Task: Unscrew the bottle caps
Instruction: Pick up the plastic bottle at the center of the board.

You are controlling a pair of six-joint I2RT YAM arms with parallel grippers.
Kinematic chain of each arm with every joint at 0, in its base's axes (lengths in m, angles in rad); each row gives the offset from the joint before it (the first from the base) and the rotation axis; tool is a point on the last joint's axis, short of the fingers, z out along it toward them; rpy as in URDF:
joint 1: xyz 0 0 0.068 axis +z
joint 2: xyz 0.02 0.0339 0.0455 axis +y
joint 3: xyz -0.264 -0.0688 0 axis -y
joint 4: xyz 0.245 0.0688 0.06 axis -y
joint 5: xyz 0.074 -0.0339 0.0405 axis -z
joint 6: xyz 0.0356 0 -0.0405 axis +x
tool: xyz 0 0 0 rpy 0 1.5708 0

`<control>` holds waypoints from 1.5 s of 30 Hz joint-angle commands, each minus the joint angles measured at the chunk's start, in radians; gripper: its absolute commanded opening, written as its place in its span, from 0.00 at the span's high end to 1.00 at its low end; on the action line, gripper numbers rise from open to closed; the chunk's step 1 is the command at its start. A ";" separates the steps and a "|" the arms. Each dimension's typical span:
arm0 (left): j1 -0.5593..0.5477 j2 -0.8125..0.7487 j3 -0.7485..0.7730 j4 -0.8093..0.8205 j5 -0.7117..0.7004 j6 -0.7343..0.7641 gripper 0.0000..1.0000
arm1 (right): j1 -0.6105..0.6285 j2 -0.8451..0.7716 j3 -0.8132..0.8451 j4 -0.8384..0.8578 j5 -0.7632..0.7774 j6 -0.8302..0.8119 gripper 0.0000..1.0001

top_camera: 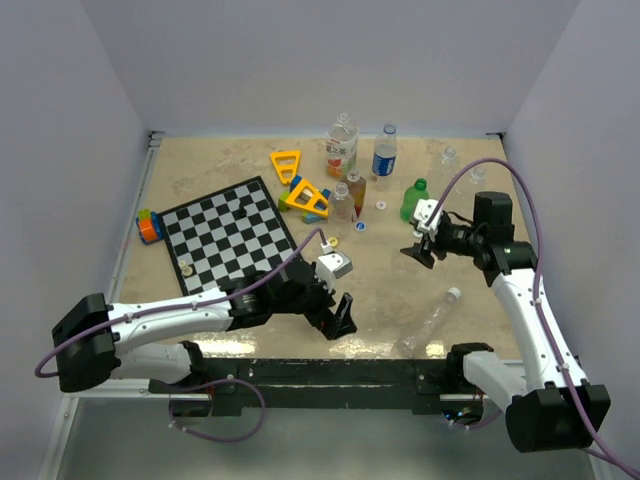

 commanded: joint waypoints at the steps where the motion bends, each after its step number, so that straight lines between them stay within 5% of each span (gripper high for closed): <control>1: -0.025 0.048 0.073 0.053 -0.001 -0.035 0.02 | -0.013 -0.043 0.003 0.074 -0.033 0.066 0.31; 19: -0.140 0.259 0.280 -0.045 -0.102 0.010 0.02 | -0.054 -0.081 -0.025 0.169 0.014 0.178 0.29; 45: -0.206 0.715 0.805 -0.290 -0.227 0.183 0.02 | -0.056 -0.092 -0.029 0.179 0.023 0.190 0.28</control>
